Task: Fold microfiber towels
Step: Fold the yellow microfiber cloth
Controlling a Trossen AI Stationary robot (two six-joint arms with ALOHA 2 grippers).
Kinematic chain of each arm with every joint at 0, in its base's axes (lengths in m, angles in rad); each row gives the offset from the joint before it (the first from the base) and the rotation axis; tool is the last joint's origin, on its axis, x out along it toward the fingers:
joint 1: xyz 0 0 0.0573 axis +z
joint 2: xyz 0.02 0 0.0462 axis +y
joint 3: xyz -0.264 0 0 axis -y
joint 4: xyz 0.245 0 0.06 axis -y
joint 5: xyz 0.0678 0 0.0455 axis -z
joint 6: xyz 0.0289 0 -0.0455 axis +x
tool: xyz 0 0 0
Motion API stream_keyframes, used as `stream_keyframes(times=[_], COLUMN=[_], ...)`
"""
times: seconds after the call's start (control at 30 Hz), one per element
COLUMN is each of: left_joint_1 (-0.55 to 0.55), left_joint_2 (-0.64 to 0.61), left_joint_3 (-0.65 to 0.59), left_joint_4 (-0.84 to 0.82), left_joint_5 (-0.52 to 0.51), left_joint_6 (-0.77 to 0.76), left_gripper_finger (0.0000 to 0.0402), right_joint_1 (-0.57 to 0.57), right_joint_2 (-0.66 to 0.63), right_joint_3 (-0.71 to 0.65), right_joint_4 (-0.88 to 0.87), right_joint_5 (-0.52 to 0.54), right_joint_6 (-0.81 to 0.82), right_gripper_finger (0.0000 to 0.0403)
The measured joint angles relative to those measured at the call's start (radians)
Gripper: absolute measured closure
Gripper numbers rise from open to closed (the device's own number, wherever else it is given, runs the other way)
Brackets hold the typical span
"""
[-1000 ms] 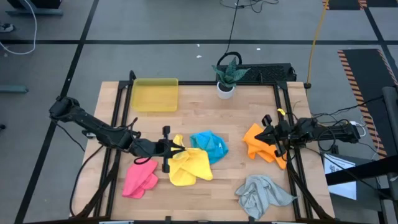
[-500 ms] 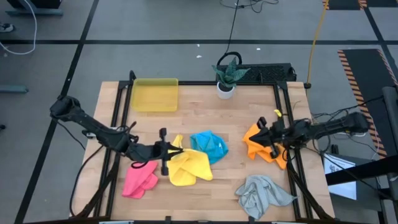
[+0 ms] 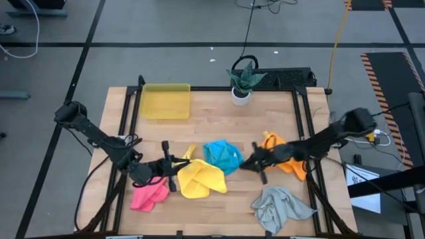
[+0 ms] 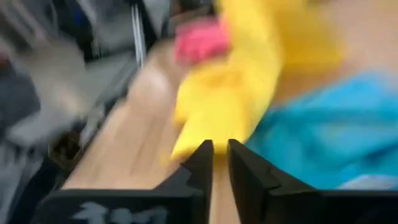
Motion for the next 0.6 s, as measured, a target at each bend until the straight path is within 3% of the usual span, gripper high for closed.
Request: stream_keyframes(times=[0.2, 0.33, 0.6], left_joint_1=[0.0, 0.006, 0.008], left_joint_2=[0.0, 0.0, 0.0], left_joint_3=[0.0, 0.0, 0.0], left_joint_4=[-0.03, -0.029, -0.02], left_joint_5=[0.0, 0.0, 0.001], left_joint_6=[-0.004, -0.003, 0.034], left_gripper_finger=[0.0391, 0.0379, 0.0394], right_joint_1=[0.07, 0.116, 0.19], right_joint_2=[0.152, 0.212, 0.37], right_joint_3=[0.216, 0.291, 0.368], right_joint_4=[-0.259, -0.258, -0.238], right_joint_5=[-0.021, -0.014, 0.167], right_joint_6=[0.179, 0.313, 0.481], right_gripper_finger=[0.0275, 0.0235, 0.0239])
